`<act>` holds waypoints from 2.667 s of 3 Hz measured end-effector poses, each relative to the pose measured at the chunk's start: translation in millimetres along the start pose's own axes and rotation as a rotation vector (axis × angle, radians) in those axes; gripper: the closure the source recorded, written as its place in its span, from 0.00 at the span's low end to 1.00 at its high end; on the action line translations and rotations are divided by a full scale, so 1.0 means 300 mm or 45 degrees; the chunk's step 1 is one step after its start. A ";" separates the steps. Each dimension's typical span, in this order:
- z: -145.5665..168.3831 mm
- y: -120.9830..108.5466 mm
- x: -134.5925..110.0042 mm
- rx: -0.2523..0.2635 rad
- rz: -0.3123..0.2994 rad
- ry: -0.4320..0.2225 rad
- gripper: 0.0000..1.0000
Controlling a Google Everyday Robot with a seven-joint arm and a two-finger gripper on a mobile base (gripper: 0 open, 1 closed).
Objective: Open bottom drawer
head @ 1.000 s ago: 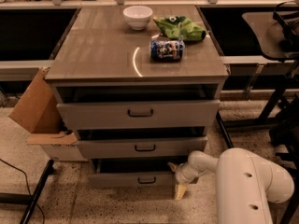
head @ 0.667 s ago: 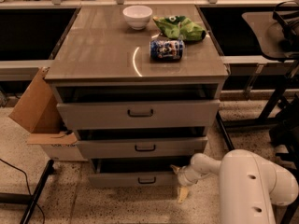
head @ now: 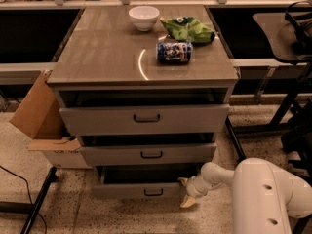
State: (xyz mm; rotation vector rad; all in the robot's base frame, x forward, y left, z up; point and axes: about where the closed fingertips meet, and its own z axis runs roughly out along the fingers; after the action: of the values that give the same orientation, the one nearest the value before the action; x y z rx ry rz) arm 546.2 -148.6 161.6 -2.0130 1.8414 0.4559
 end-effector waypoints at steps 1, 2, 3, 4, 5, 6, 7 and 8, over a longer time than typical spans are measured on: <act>-0.014 0.007 -0.004 0.011 -0.008 -0.002 0.62; -0.054 0.055 -0.034 0.042 -0.048 -0.029 0.85; -0.075 0.113 -0.067 0.069 -0.081 -0.075 1.00; -0.075 0.113 -0.067 0.069 -0.081 -0.075 1.00; -0.052 0.181 -0.105 0.078 -0.076 -0.182 1.00; -0.057 0.181 -0.097 0.078 -0.076 -0.182 1.00; -0.057 0.181 -0.096 0.078 -0.076 -0.182 0.82; -0.057 0.181 -0.096 0.078 -0.076 -0.182 0.59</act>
Offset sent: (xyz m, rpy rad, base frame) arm -0.0432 -0.0010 0.0498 0.0645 -0.1193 0.0495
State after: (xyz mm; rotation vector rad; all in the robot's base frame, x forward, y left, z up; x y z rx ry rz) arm 489.2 -135.6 187.3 -1.9366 1.6856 0.5061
